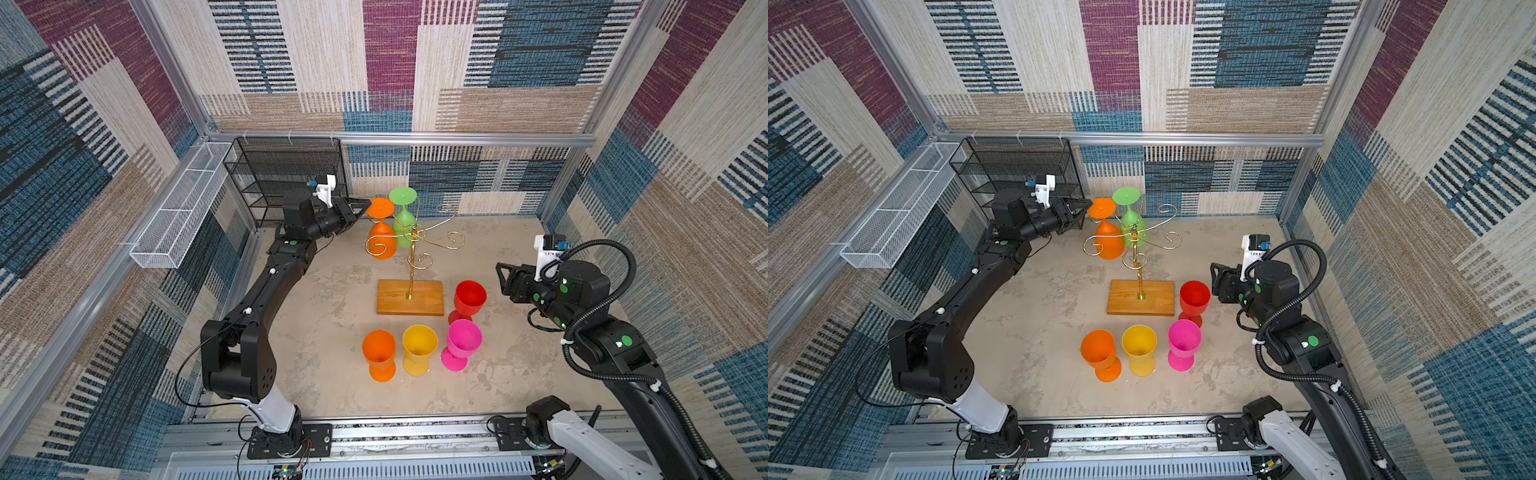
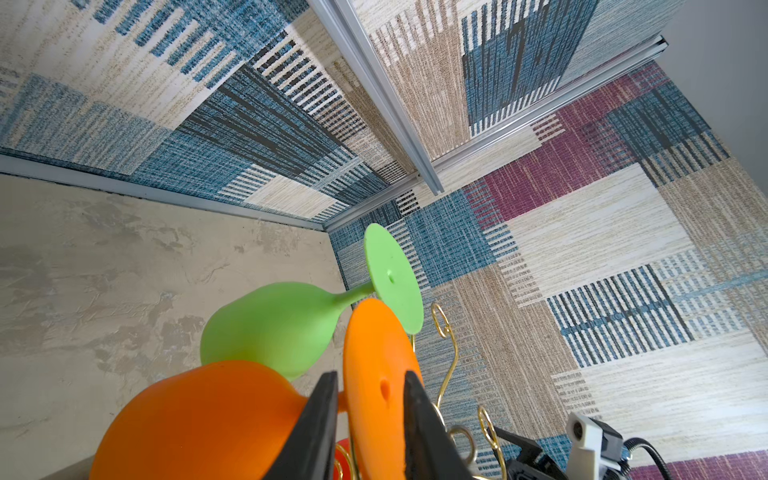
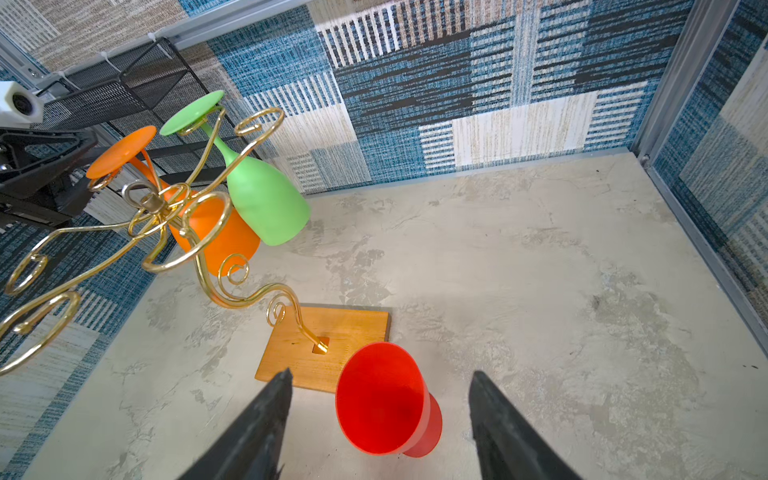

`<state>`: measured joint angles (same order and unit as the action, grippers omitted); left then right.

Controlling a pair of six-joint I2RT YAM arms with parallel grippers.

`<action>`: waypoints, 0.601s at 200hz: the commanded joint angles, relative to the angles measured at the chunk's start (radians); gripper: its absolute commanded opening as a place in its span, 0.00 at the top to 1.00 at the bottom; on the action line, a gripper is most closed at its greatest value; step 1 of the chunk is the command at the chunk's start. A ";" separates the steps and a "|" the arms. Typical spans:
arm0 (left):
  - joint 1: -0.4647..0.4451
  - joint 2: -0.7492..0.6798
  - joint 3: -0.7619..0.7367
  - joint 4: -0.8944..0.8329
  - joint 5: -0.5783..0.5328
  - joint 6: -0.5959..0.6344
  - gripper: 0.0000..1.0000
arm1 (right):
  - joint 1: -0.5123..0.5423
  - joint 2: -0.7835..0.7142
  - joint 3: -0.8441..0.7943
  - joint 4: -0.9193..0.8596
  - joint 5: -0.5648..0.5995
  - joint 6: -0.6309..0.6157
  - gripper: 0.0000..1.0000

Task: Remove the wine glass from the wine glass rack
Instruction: 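Close the left gripper on the foot of the orange glass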

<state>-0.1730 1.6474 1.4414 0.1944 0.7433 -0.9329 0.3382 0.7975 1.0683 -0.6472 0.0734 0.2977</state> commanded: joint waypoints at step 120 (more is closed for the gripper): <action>0.000 -0.008 -0.003 0.019 0.029 0.006 0.90 | -0.002 -0.001 -0.020 0.051 -0.017 -0.006 0.31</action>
<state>-0.1730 1.6470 1.4368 0.1978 0.7624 -0.9329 0.3363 0.7971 1.0531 -0.6331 0.0647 0.2977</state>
